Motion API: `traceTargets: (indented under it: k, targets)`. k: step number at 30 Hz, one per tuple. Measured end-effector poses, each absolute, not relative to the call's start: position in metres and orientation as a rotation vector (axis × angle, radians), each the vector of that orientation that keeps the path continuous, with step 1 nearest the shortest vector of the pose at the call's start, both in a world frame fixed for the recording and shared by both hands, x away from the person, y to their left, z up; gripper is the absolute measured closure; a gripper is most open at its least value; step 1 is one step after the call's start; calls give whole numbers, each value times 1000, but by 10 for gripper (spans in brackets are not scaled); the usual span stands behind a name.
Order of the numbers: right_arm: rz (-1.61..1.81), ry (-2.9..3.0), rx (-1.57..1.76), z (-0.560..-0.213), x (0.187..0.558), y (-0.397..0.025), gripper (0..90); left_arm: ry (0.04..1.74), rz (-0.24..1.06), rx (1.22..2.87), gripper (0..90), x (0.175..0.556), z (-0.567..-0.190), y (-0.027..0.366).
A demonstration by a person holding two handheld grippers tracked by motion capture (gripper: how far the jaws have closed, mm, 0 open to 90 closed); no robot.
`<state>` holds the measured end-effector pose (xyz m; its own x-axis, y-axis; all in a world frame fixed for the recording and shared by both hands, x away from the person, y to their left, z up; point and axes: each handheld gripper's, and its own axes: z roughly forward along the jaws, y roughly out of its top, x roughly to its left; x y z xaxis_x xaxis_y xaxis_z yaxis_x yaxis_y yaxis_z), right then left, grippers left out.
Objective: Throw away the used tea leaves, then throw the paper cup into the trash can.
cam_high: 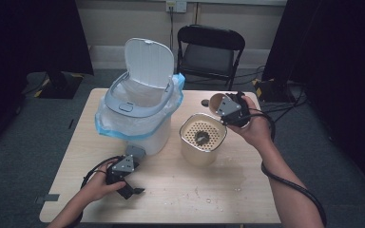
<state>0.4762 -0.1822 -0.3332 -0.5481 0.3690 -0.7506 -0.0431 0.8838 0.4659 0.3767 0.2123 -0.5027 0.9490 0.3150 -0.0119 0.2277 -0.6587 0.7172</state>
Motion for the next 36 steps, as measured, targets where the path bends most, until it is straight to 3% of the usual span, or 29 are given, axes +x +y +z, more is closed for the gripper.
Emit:
traceTargets:
  k: [36]
  targets:
    - [881,2207,663,-327,497,-196,329,379,145,2314,0,377,-503,212]
